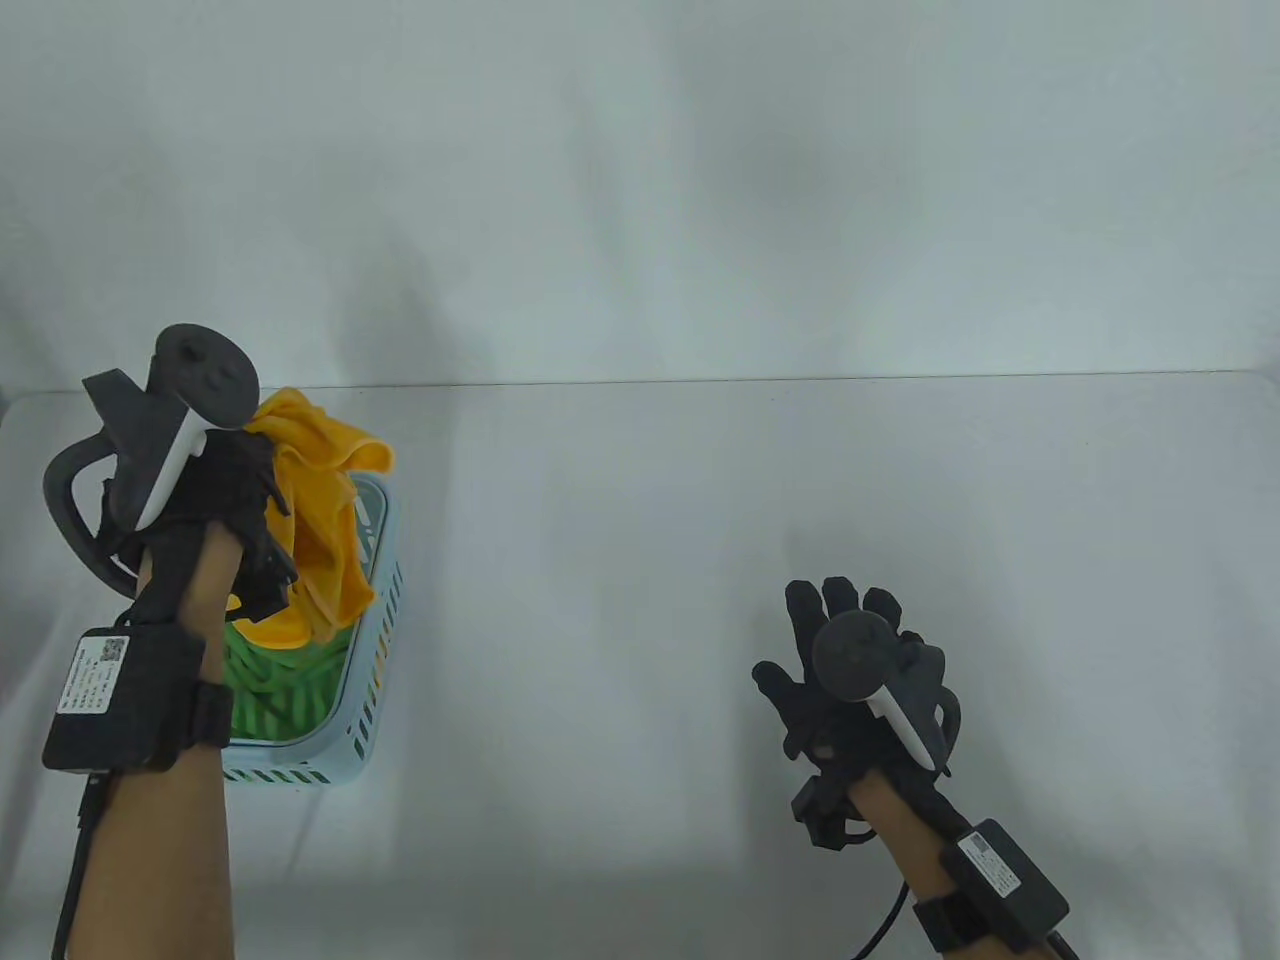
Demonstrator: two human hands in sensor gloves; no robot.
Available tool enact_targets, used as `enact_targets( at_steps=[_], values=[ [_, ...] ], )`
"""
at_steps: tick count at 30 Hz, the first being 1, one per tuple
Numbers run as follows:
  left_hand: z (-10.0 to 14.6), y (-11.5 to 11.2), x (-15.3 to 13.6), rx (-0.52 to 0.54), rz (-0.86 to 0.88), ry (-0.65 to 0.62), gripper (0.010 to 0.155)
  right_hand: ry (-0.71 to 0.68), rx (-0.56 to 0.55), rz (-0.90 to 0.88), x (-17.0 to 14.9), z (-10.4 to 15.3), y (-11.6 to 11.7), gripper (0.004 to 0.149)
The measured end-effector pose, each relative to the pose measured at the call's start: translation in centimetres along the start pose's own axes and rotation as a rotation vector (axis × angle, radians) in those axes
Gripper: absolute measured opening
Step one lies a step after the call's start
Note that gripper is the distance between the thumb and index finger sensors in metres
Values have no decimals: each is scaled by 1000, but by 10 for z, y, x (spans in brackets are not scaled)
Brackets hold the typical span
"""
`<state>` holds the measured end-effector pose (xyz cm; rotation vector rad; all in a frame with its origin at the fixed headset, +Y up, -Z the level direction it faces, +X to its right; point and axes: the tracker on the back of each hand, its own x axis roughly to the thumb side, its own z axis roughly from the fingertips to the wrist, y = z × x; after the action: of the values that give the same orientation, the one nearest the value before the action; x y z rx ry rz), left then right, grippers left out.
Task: Roll square towel into towel roll
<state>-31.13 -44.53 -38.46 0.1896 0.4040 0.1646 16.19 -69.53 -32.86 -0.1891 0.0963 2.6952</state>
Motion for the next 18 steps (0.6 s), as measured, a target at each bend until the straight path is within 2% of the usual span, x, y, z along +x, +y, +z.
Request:
enact_targets(
  at_steps=[5, 9, 12, 18],
  values=[
    [15, 31, 14, 66, 139, -87, 52, 2, 1, 9, 0, 1, 0, 81],
    [27, 40, 24, 64, 300, -168, 52, 9, 2, -2, -1, 0, -1, 81],
    [39, 29, 34, 15, 410, -238, 52, 13, 6, -5, -2, 0, 0, 81],
    [69, -20, 57, -74, 512, -359, 52, 18, 1, 2, -2, 0, -1, 81]
  ],
)
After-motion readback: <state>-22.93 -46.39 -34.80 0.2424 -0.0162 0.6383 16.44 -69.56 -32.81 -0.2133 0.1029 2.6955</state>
